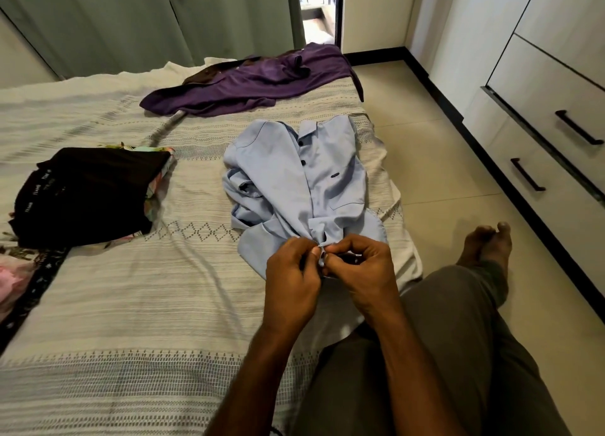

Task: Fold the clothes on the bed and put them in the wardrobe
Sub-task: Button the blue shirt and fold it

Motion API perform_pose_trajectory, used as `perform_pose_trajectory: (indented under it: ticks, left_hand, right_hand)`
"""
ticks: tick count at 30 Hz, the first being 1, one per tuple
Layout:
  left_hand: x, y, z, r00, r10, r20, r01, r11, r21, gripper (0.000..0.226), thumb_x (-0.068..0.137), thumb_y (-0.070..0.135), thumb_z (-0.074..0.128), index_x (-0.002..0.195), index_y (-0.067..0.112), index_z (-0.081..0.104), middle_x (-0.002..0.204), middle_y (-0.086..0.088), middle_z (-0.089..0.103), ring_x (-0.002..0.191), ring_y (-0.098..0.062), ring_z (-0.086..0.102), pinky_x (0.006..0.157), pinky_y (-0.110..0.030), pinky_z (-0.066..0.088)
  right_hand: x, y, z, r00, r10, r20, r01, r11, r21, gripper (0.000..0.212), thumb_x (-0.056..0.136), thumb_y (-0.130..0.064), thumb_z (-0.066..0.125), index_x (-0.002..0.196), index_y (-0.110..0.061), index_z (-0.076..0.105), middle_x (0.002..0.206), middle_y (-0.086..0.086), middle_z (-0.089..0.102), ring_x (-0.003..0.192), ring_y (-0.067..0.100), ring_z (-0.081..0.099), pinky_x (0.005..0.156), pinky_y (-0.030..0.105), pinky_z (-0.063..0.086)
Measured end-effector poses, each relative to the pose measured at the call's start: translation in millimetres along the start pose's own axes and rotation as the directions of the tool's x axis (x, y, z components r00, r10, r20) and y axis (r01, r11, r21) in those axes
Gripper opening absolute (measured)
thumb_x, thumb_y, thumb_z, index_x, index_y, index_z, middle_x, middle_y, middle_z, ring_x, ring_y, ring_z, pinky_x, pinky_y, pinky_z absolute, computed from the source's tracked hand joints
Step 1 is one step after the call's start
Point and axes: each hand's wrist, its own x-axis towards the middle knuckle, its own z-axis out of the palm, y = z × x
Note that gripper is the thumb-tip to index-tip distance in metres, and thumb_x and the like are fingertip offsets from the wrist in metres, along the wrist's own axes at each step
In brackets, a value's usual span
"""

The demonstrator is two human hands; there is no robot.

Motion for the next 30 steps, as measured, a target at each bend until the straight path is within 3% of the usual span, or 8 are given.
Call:
perform_pose_trajectory:
  ticks: [4, 8, 10, 12, 18, 21, 25, 30]
  left_hand:
    - [1.8, 0.6, -3.6, 0.991, 0.086, 0.1, -0.101, 0.983, 0.151, 0.028, 0.096, 0.023, 0.046, 0.074, 0.039, 0.043, 0.075, 0.015, 0.05, 0.073, -0.009, 0.05, 0.07, -0.039, 0.045]
    - [-0.2, 7.1, -0.5, 1.0, 0.008, 0.017, -0.006, 0.995, -0.096, 0.022, 0.098, 0.02, 0.045, 0.076, 0.024, 0.049, 0.071, 0.011, 0.05, 0.068, -0.006, 0.049, 0.064, -0.019, 0.04]
    - [-0.4, 7.1, 1.0, 1.0, -0.024, -0.012, 0.022, 0.991, -0.129, 0.022, 0.098, 0.022, 0.045, 0.078, 0.016, 0.052, 0.071, 0.008, 0.052, 0.067, -0.007, 0.05, 0.064, -0.023, 0.043]
    - [0.4, 7.9, 0.5, 0.999, -0.018, -0.035, 0.013, 0.992, -0.127, 0.023, 0.098, 0.023, 0.045, 0.079, 0.014, 0.053, 0.071, 0.007, 0.053, 0.067, -0.008, 0.051, 0.063, -0.025, 0.043]
    - [6.1, 12.7, 0.1, 0.995, 0.055, -0.088, -0.054, 0.998, 0.012, 0.022, 0.098, 0.024, 0.045, 0.076, 0.022, 0.048, 0.07, 0.011, 0.049, 0.066, -0.007, 0.049, 0.061, -0.024, 0.04]
    - [2.1, 16.3, 2.6, 0.996, -0.072, -0.047, 0.066, 0.991, -0.117, 0.024, 0.101, 0.024, 0.043, 0.078, 0.023, 0.051, 0.071, 0.01, 0.055, 0.068, -0.006, 0.052, 0.063, -0.021, 0.043]
    - [-0.1, 26.4, 4.0, 0.96, -0.275, 0.049, 0.272, 0.878, -0.393, 0.028, 0.107, 0.014, 0.044, 0.082, 0.01, 0.056, 0.072, 0.002, 0.058, 0.07, -0.008, 0.055, 0.065, -0.026, 0.048]
    - [0.5, 23.1, 2.8, 0.984, -0.174, 0.042, 0.177, 0.913, -0.368, 0.021, 0.104, 0.022, 0.054, 0.094, 0.009, 0.067, 0.084, -0.012, 0.066, 0.079, -0.025, 0.064, 0.071, -0.041, 0.055]
  right_hand:
    - [0.5, -0.8, 0.9, 0.996, -0.081, -0.044, 0.08, 0.997, -0.023, 0.026, 0.081, 0.013, 0.072, 0.077, -0.013, 0.074, 0.074, 0.006, 0.075, 0.069, 0.022, 0.073, 0.067, 0.036, 0.062]
    - [-1.0, -3.1, 4.1, 0.99, -0.143, -0.016, 0.144, 0.987, 0.065, 0.02, 0.082, 0.008, 0.073, 0.082, -0.012, 0.072, 0.079, 0.009, 0.073, 0.074, 0.026, 0.072, 0.07, 0.043, 0.063]
    - [-2.4, -3.3, 5.6, 0.981, -0.195, 0.004, 0.194, 0.981, 0.026, 0.018, 0.085, 0.003, 0.072, 0.088, -0.015, 0.074, 0.085, 0.005, 0.076, 0.081, 0.025, 0.074, 0.076, 0.045, 0.062]
    - [-4.4, -5.5, 5.7, 0.975, -0.218, 0.043, 0.217, 0.976, 0.017, 0.016, 0.088, -0.003, 0.069, 0.094, -0.016, 0.074, 0.091, 0.0, 0.077, 0.088, 0.021, 0.075, 0.079, 0.035, 0.061]
    - [-2.9, -8.8, 7.8, 0.991, -0.126, 0.045, 0.121, 0.988, 0.097, 0.011, 0.089, 0.007, 0.068, 0.096, 0.0, 0.072, 0.089, 0.002, 0.076, 0.085, 0.012, 0.073, 0.075, 0.02, 0.056]
    - [-2.9, -7.3, 7.3, 0.994, -0.101, 0.039, 0.096, 0.987, 0.126, 0.012, 0.09, 0.007, 0.066, 0.095, -0.002, 0.073, 0.089, 0.008, 0.076, 0.086, 0.019, 0.074, 0.075, 0.026, 0.059]
    - [-2.1, -5.4, 8.3, 0.995, -0.095, 0.018, 0.09, 0.977, 0.192, 0.015, 0.09, 0.006, 0.067, 0.093, -0.007, 0.074, 0.089, 0.007, 0.077, 0.087, 0.021, 0.074, 0.075, 0.027, 0.059]
    - [-0.9, -2.8, 8.6, 0.999, -0.021, -0.031, 0.03, 0.943, 0.331, 0.016, 0.091, 0.005, 0.064, 0.094, -0.009, 0.073, 0.09, 0.006, 0.077, 0.087, 0.021, 0.073, 0.075, 0.028, 0.059]
